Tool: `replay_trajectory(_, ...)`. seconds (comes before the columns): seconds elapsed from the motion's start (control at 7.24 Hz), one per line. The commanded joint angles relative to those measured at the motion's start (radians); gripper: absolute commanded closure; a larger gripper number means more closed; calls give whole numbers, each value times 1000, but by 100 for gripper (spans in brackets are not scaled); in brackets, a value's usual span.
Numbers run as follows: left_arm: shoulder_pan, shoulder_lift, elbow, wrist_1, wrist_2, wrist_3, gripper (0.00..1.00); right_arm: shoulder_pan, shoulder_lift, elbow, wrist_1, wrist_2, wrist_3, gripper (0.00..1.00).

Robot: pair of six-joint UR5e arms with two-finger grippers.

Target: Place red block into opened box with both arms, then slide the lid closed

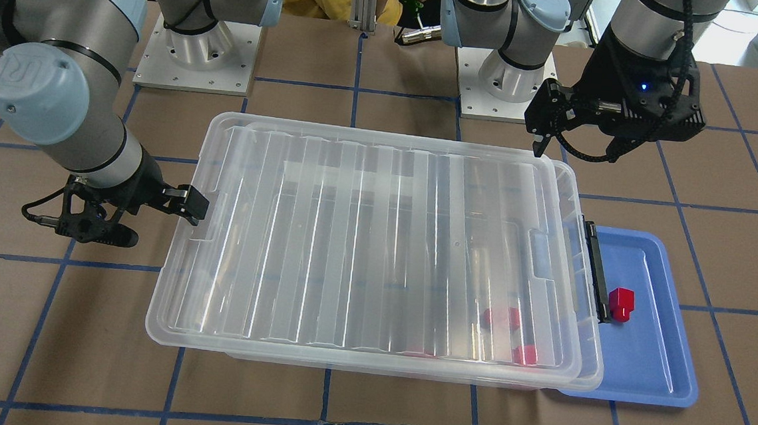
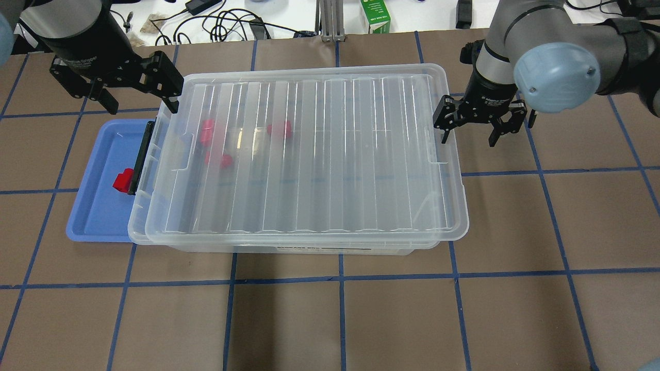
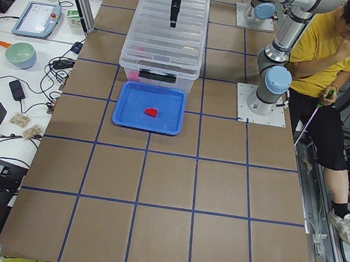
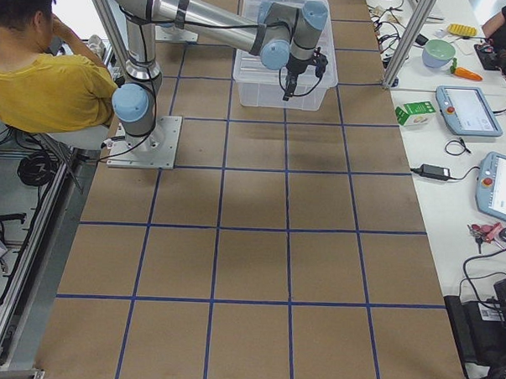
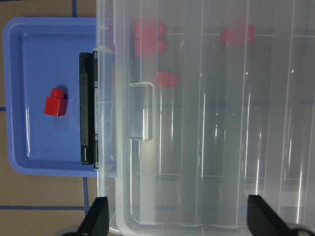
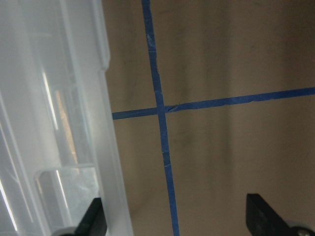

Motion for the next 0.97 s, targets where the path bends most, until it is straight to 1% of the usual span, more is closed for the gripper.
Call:
replay_trajectory(0.0,0,0,0,0,-1,0,0,-40,-4,0,2,-3,-45,0)
replay_trajectory(0.41,0,0,0,0,0,0,0,-60,-4,0,4,-45,-73,0)
replay_trajectory(0.83,-2,-3,0,0,-1,0,0,-116,-6,0,13,-46,-145,0)
